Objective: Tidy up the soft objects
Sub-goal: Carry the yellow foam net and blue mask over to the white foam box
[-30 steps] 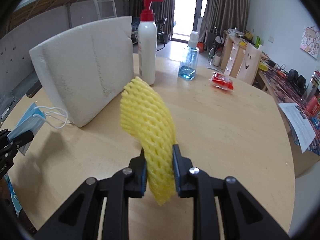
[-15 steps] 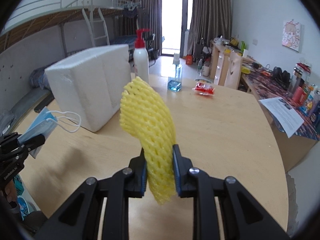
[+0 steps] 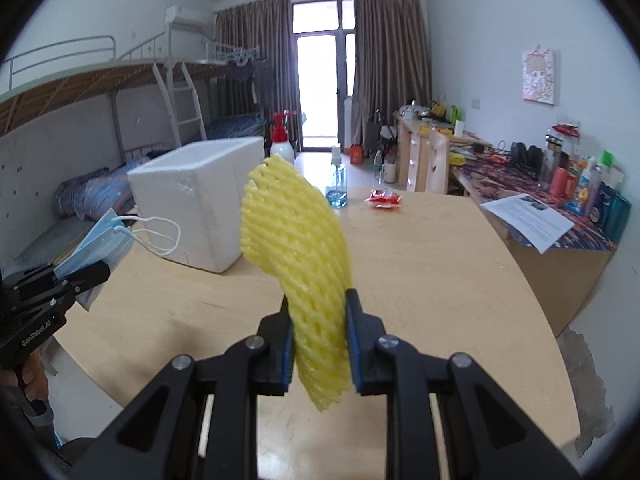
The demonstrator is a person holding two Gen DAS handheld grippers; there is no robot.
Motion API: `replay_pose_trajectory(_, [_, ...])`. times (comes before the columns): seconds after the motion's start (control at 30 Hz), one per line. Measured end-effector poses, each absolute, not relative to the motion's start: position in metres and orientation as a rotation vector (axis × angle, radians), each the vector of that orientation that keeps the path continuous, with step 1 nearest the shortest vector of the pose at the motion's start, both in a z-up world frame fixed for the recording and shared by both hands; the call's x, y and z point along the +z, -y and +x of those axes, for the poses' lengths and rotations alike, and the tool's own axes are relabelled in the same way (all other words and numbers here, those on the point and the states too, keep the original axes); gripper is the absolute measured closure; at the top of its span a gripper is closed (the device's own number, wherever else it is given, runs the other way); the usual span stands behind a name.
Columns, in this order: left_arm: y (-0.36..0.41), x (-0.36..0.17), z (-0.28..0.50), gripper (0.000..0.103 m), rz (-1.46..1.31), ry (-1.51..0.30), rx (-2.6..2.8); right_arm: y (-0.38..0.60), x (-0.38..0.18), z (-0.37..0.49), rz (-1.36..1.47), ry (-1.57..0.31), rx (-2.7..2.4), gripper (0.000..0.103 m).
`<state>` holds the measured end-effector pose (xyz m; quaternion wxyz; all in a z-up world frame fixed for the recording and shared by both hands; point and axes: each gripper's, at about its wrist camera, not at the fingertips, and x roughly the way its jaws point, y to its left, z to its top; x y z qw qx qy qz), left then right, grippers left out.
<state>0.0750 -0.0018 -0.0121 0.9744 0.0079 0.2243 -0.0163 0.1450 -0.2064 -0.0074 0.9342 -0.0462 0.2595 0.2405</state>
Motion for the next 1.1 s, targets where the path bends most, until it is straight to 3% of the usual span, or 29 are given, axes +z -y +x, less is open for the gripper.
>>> replay_pose_trajectory(0.63, [0.008, 0.013, 0.011, 0.092, 0.059, -0.282, -0.011, 0.223, 0.012, 0.043, -0.020, -0.284, 0.476, 0.077])
replay_pose_trajectory(1.1, [-0.026, 0.012, 0.010, 0.092, 0.041, -0.265, 0.104, 0.175, 0.004, 0.043, -0.050, -0.249, 0.572, 0.077])
